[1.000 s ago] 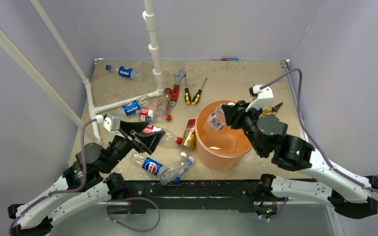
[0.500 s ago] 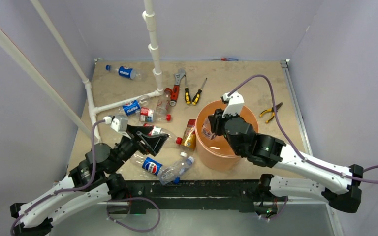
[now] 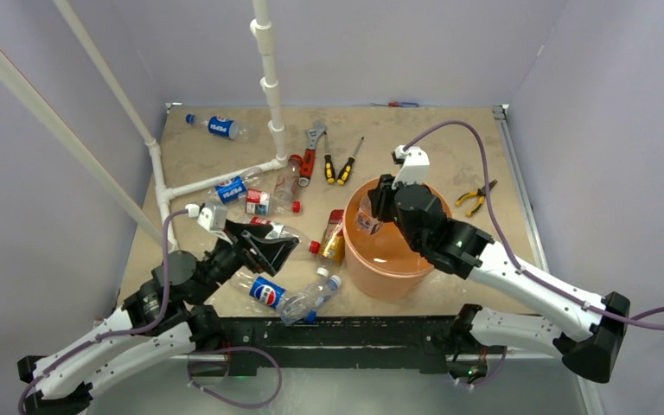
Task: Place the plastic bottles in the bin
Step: Place the plastic bottle in the trash bin, then pick up the trash bin from the corner of the board.
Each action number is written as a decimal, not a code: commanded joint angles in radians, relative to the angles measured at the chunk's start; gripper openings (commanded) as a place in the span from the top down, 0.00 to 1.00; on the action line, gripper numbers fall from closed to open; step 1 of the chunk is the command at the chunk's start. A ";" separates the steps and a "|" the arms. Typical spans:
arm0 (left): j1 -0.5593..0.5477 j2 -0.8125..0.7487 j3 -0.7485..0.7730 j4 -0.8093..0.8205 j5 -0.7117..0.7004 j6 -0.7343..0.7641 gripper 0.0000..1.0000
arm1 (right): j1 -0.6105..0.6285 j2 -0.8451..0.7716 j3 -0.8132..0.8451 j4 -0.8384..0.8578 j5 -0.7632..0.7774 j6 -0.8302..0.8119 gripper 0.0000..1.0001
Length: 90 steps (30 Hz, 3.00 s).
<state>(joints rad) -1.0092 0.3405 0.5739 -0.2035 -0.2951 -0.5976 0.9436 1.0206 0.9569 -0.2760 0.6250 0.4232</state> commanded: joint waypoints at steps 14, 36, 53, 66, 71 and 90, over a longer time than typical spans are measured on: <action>0.000 0.013 -0.073 0.045 0.039 -0.051 0.08 | -0.061 0.094 -0.091 0.114 -0.129 0.026 1.00; 0.000 0.007 -0.065 0.012 0.031 -0.045 0.08 | -0.065 0.062 -0.057 0.079 -0.168 0.042 0.30; 0.000 0.013 -0.050 -0.015 0.007 -0.044 0.08 | -0.065 -0.111 0.272 -0.198 -0.155 -0.030 0.16; 0.000 0.147 -0.029 0.077 0.039 -0.062 0.08 | -0.078 -0.214 0.123 -0.396 0.223 0.107 0.12; -0.001 0.149 -0.054 0.112 0.055 -0.074 0.08 | -0.107 -0.221 0.118 -0.441 0.181 0.138 0.12; 0.000 0.112 -0.149 0.188 0.100 -0.117 0.09 | -0.368 -0.129 0.062 -0.358 -0.057 0.022 0.17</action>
<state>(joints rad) -1.0092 0.4709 0.4507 -0.0593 -0.2123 -0.6968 0.6060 0.8837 1.0267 -0.7055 0.6525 0.4999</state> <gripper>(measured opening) 0.918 0.852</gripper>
